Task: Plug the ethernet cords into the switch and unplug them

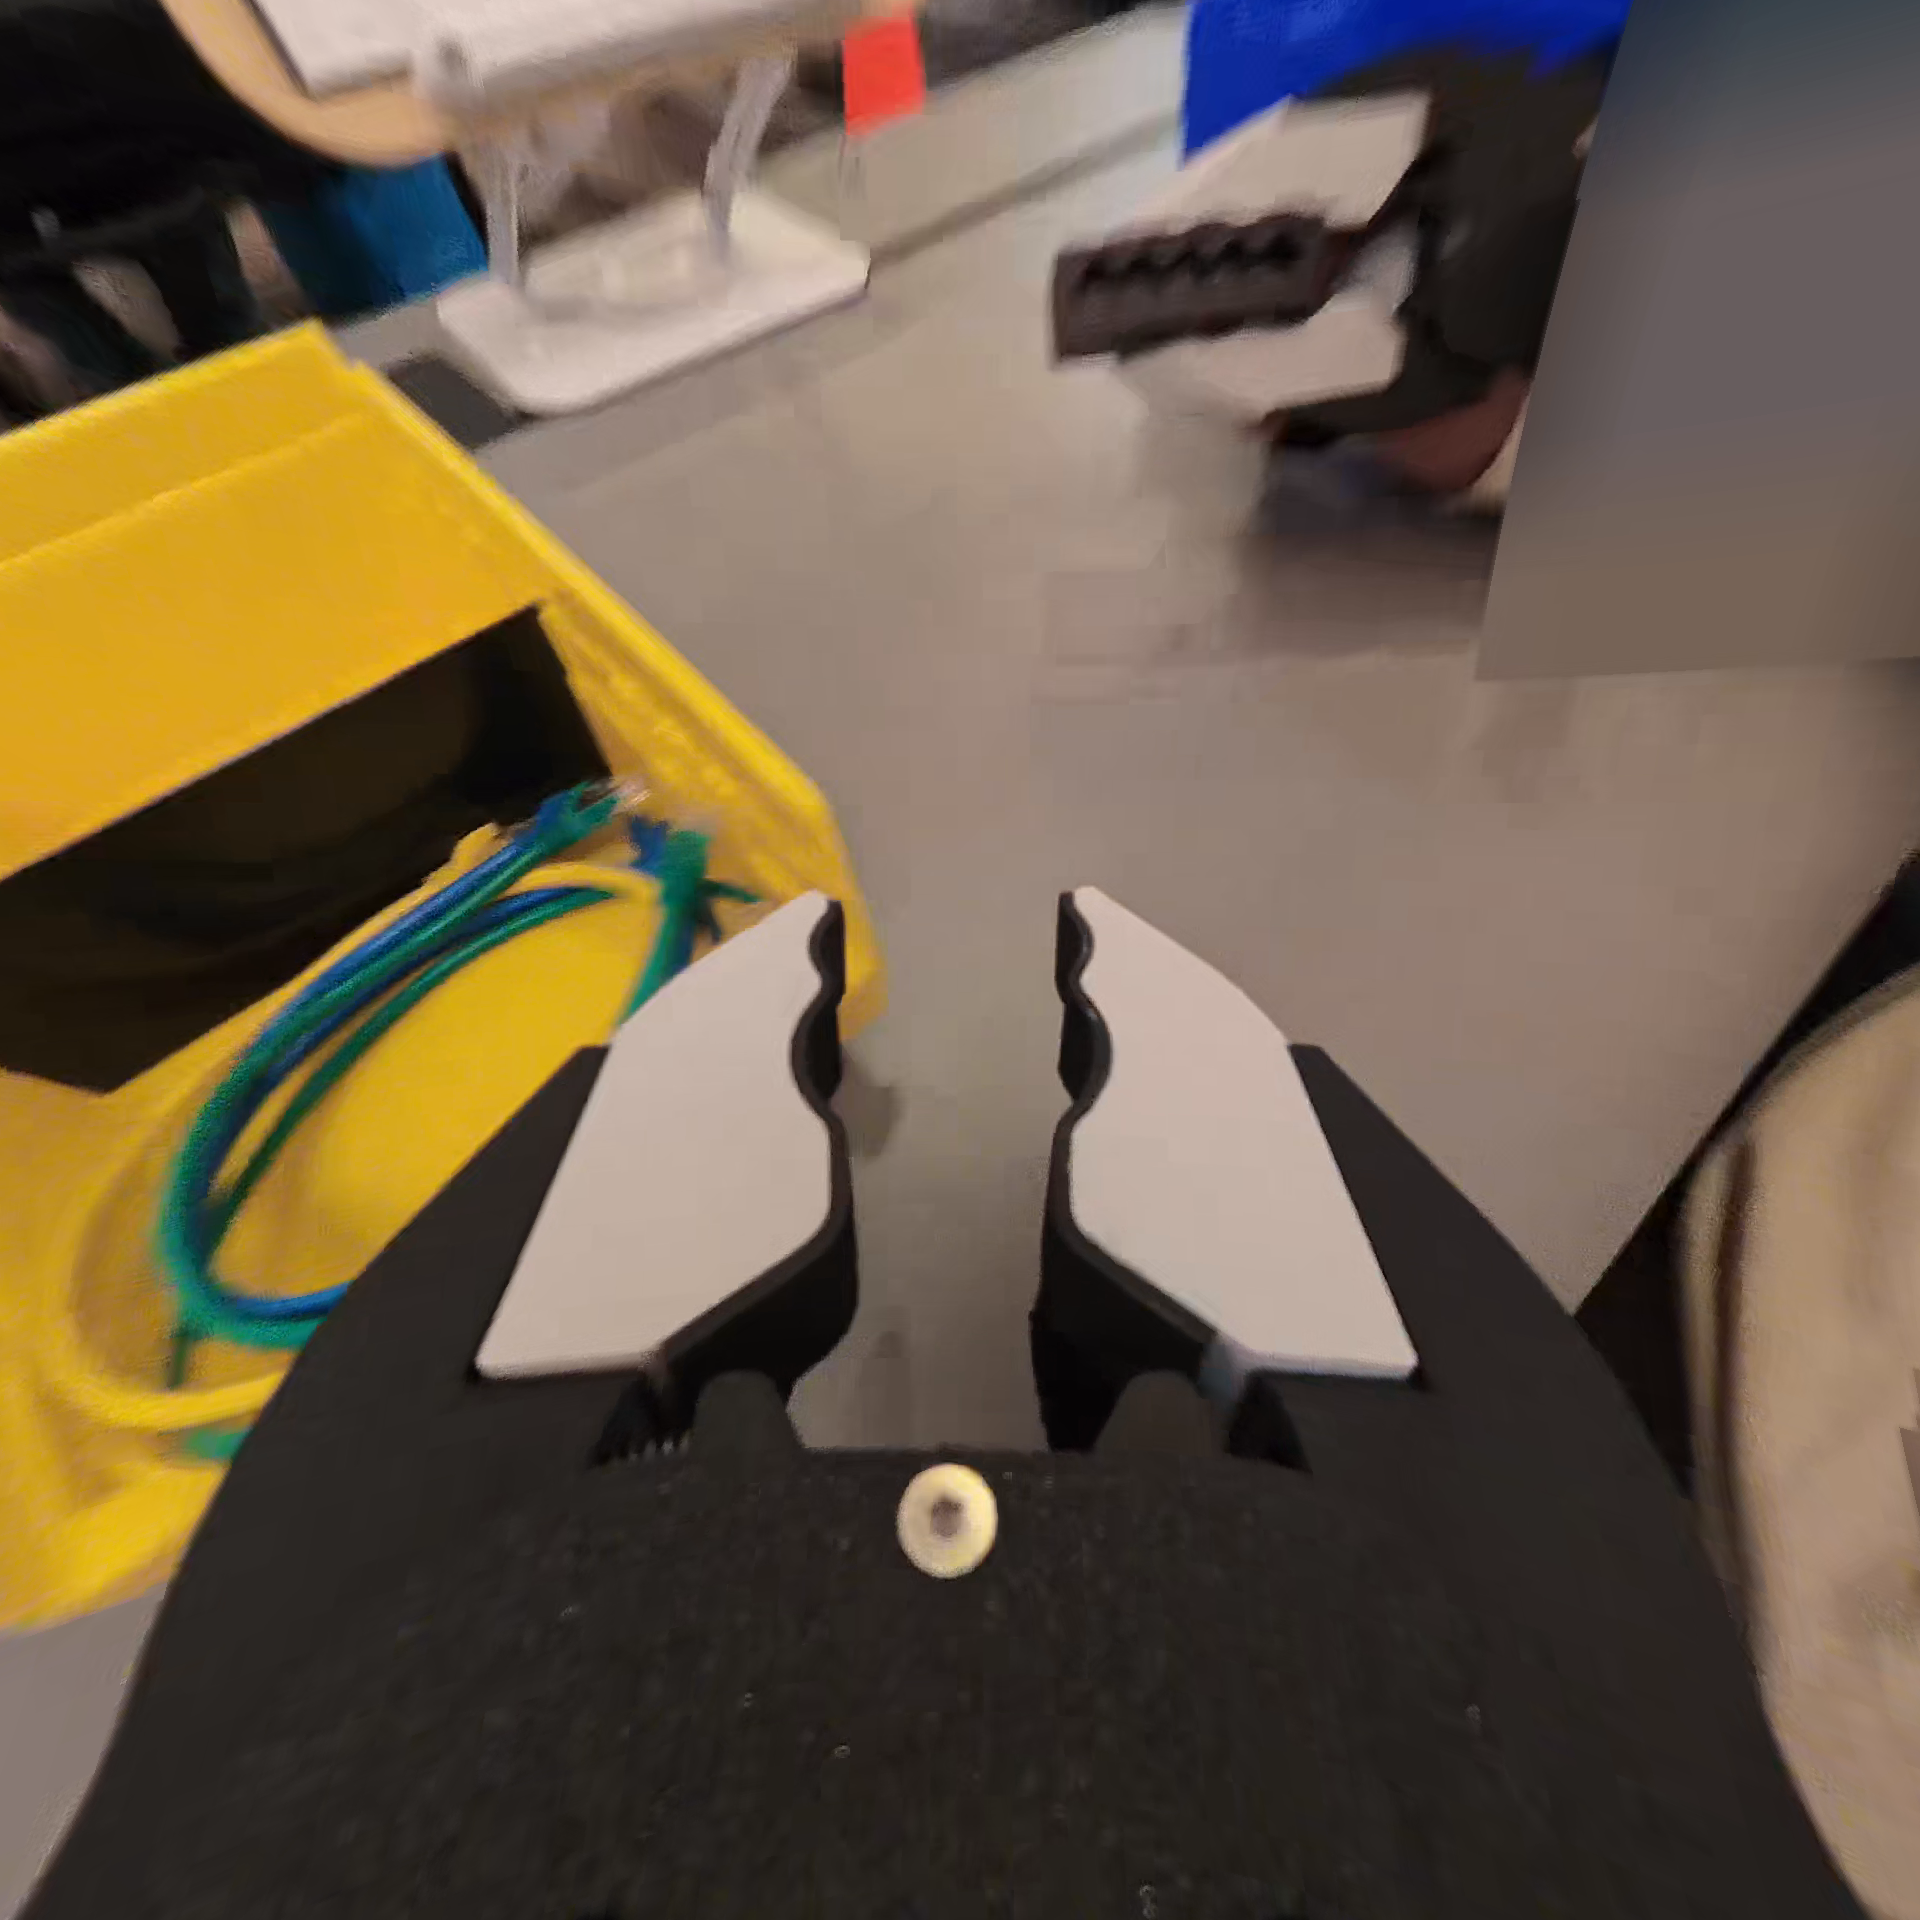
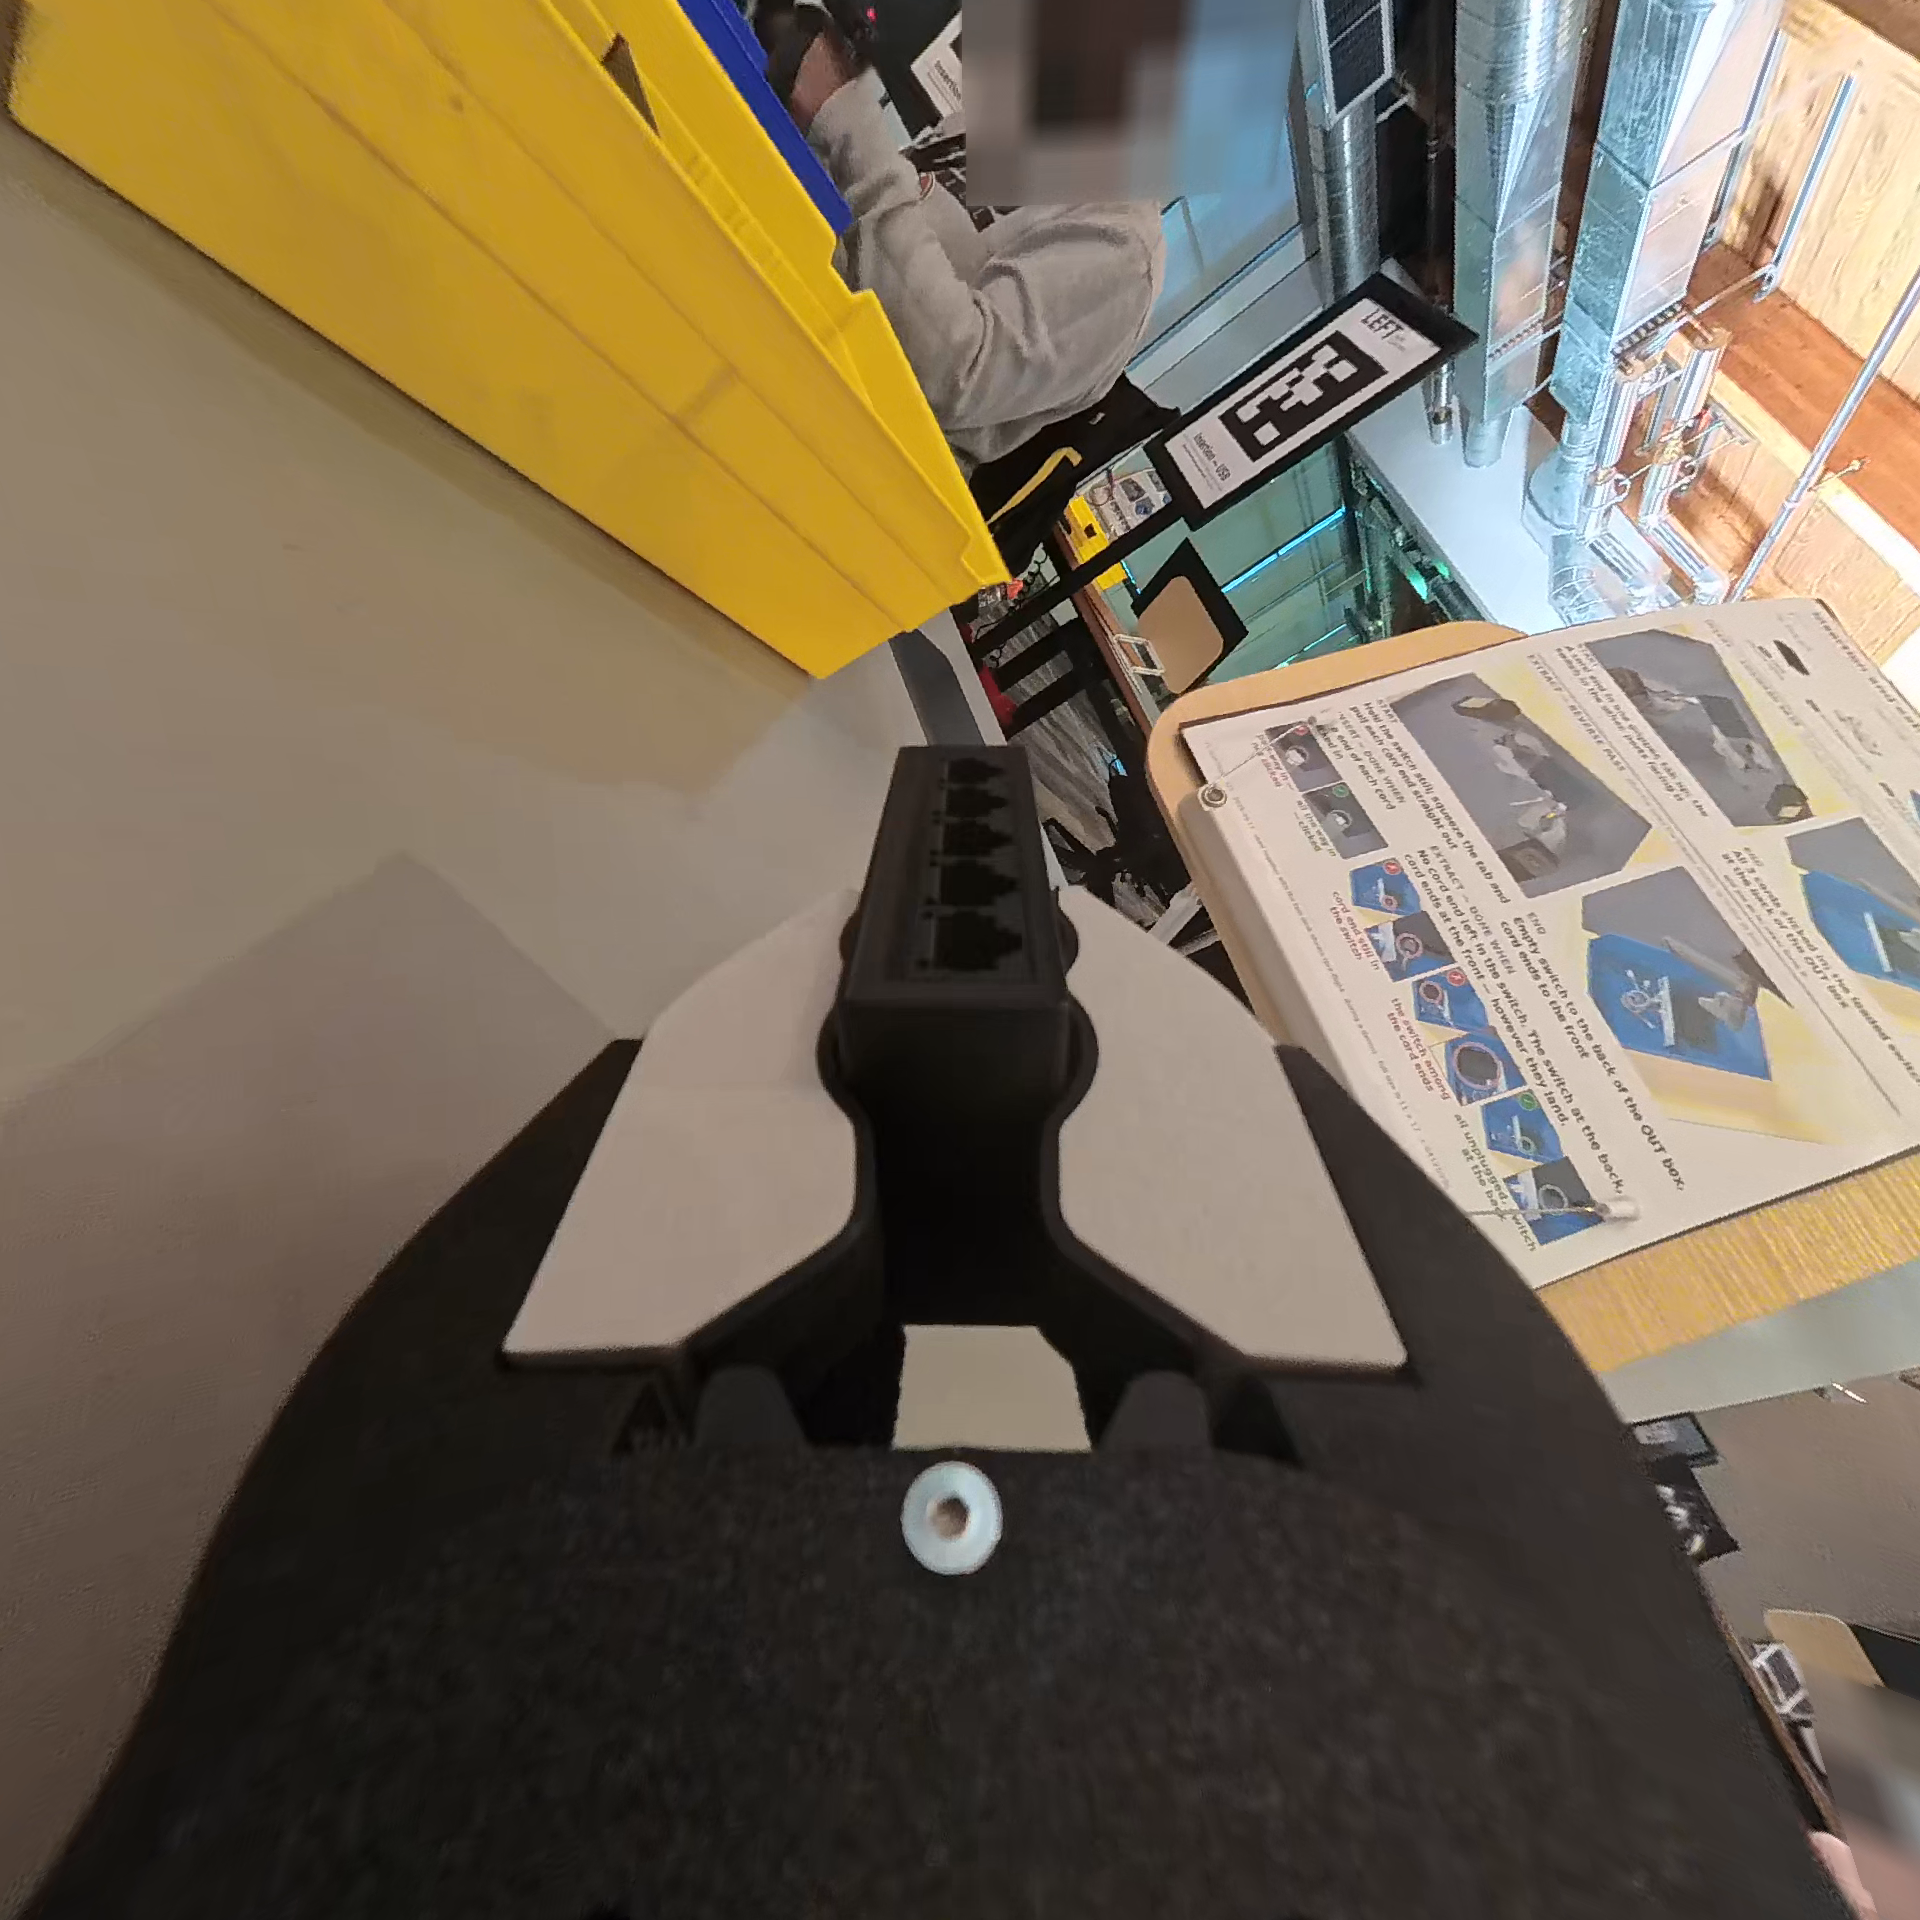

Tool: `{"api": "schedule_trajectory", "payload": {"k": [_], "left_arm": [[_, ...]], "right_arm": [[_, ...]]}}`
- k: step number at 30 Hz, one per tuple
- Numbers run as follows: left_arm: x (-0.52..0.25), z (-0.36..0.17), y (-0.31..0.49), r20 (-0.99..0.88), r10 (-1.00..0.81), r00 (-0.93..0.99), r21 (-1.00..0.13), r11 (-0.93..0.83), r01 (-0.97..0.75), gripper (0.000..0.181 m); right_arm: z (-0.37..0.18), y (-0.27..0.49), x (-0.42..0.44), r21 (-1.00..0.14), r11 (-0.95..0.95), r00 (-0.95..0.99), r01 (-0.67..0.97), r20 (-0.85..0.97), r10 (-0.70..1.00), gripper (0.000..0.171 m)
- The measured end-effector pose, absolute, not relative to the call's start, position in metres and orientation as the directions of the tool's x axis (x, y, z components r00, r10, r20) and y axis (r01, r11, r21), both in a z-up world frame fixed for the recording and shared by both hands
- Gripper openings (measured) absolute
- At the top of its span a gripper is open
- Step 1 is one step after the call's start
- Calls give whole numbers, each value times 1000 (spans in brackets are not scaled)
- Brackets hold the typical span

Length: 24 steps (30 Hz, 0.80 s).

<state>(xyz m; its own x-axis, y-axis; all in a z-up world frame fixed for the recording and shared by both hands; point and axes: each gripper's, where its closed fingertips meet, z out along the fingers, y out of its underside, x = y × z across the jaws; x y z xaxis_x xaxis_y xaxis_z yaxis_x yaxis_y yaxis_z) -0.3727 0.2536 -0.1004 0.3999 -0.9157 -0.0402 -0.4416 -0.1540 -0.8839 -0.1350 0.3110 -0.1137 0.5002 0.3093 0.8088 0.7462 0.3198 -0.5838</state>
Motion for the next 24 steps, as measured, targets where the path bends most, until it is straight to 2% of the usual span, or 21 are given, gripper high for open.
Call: {"api": "schedule_trajectory", "payload": {"k": [4, 10, 13, 14, 24], "left_arm": [[-401, -115, 299, -207, -913, 353, -693, -118, -711, 42], [-409, -139, 304, -295, -931, 214, -537, -24, -843, 34], [-412, -139, 305, -366, -909, 199, -514, 20, -857, 18], [-413, -137, 307, -385, -899, 210, -518, 21, -855, 5], [-422, -115, 304, -384, -901, 201, -546, 46, -837, 5]], "right_arm": [[-117, 310, -138, -565, 325, 476, 758, 821, 315, 30], [-120, 310, -137, -570, 311, 478, 760, 815, 327, 30], [-121, 311, -136, -581, 306, 484, 754, 807, 339, 30], [-121, 312, -137, -583, 304, 484, 753, 805, 344, 30], [-125, 313, -137, -576, 292, 475, 764, 808, 350, 31]]}}
